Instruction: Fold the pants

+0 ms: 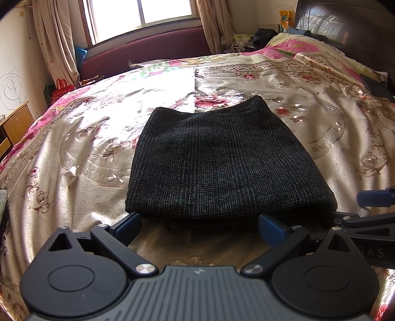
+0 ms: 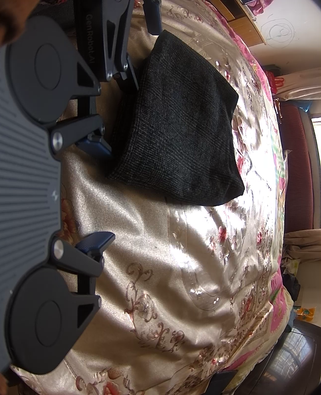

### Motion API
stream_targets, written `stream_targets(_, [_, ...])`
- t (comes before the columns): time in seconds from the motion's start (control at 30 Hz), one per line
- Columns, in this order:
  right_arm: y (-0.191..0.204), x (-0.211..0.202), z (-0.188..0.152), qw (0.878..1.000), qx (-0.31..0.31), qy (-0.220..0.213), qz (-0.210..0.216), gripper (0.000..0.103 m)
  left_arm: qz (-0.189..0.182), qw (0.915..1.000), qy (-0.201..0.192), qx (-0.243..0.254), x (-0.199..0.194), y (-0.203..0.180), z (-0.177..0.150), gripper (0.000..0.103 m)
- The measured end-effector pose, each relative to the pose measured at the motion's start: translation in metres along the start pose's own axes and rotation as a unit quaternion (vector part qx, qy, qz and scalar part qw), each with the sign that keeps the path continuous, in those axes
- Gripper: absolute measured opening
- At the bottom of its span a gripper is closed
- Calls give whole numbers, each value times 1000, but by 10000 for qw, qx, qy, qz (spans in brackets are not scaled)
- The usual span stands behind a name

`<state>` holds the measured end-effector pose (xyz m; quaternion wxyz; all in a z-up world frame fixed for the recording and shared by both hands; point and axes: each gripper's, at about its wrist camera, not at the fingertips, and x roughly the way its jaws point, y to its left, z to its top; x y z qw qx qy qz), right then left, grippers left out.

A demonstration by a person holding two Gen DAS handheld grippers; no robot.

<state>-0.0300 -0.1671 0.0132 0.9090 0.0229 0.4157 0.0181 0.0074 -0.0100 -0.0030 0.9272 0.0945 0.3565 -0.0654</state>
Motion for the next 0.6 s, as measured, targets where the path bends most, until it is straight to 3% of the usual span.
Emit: stream_targets(0.6, [0, 1, 0, 10000, 20, 3, 12, 66, 7, 10000, 10, -23, -1, 1, 0, 103])
